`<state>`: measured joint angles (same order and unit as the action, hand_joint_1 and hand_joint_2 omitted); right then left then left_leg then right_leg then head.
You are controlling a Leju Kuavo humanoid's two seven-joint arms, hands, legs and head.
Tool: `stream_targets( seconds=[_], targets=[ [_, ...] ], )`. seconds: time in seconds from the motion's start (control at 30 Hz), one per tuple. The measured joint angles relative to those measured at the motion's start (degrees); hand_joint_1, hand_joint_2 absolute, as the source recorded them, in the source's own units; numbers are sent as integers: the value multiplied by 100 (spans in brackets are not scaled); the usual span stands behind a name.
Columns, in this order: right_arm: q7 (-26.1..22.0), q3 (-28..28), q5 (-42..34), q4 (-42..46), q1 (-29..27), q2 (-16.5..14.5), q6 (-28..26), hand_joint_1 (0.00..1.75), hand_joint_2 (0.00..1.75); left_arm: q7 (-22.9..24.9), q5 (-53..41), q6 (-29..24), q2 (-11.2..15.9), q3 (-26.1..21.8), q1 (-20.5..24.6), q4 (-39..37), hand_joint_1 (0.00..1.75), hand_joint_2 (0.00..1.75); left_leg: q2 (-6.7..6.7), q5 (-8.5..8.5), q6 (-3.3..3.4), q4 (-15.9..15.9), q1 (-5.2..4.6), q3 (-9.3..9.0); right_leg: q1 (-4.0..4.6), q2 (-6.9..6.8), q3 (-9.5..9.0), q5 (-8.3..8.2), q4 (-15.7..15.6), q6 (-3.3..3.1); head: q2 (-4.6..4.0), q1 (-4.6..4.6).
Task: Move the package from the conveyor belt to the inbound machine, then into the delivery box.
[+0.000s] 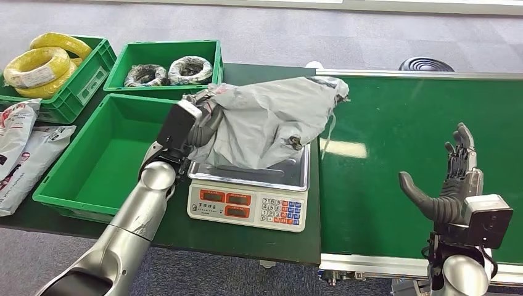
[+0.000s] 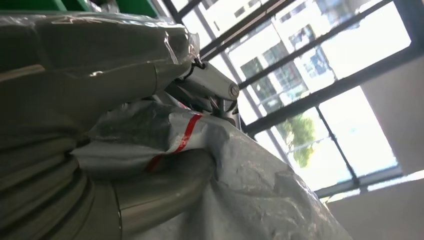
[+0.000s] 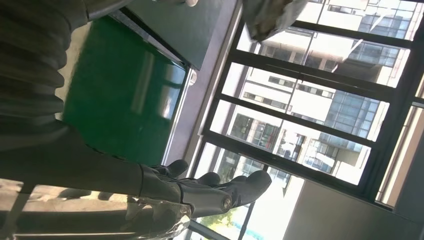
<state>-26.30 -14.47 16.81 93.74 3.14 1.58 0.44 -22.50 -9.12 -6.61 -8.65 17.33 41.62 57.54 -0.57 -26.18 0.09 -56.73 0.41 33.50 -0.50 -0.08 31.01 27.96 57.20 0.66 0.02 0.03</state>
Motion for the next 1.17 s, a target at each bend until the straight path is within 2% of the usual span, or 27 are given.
stream_targets(
  seconds=[0.1, 0.23, 0.3, 0.43, 0.57, 0.73, 0.9, 0.93, 1.03, 1.07, 1.17],
  targets=[
    [-49, -78, 1, 129, -224, -13, -34, 0, 175, -10, 59, -123, 176, -197, -164, 619, 175, 175, 1, 0, 0, 2, 0, 1, 0, 0, 0, 1, 0, 0, 0, 0],
    [-109, -267, 26, 418, -608, -100, -48, 0, 175, -29, -21, -348, 481, -750, -568, 1627, 175, 175, 6, -1, -1, 4, 0, 2, 1, 4, 3, 3, 0, -2, 0, -1],
    [-120, -327, 42, 490, -693, -135, -48, 0, 175, -6, -143, -463, 586, -985, -688, 1860, 175, 175, 11, -1, -1, 5, 0, 2, 1, 6, 3, 3, 0, -2, 1, -1],
    [-121, -434, 62, 557, -784, -184, -43, 0, 175, 248, -627, -753, 808, -1511, -940, 2054, 175, 175, 23, -1, -1, 6, 0, -4, 1, 14, -2, 3, 0, -3, 0, 1],
    [-120, -509, 91, 577, -835, -232, -23, 0, 175, 262, -824, -746, 950, -2038, -1280, 2140, 173, 175, 27, -1, -1, 6, 1, -5, 1, 21, 3, 3, 0, -3, 1, -1],
    [-106, -526, 168, 587, -848, -309, -11, 0, 175, 595, -1351, -821, 1074, -2386, -1685, 2166, 171, 175, 31, -3, -2, 6, 0, -2, 1, 24, 4, 4, 0, -3, 1, 1],
    [-82, -554, 249, 588, -881, -378, 10, 0, 175, 622, -1501, -721, 1185, -2623, -2215, 2026, 171, 175, 36, -4, -3, 6, 0, -2, 1, 28, 10, 4, -1, -3, 1, 0],
    [-79, -555, 260, 587, -884, -387, 19, 0, 175, 622, -1504, -720, 1195, -2652, -2295, 2000, 164, 175, 35, -4, -3, 6, 0, -1, 1, 27, 10, 4, -1, -3, 1, 0],
    [-74, -555, 295, 586, -886, -414, 37, 0, 175, 655, -1505, -718, 1210, -2722, -2427, 1948, 36, 175, 35, -3, -3, 6, 0, -1, 1, 27, 8, 4, -1, -3, 1, 1],
    [-69, -555, 311, 587, -886, -421, 40, 0, 175, 674, -1500, -716, 1216, -2739, -2448, 1936, 0, 175, 35, -3, -3, 6, 0, -1, 1, 28, 7, 4, -1, -3, 0, 1],
    [-58, -555, 353, 587, -886, -436, 41, 0, 175, 716, -1473, -699, 1245, -2762, -2484, 1898, 0, 175, 34, -3, -3, 6, 0, -2, 1, 27, 6, 4, -1, -3, 0, 1]
  ],
)
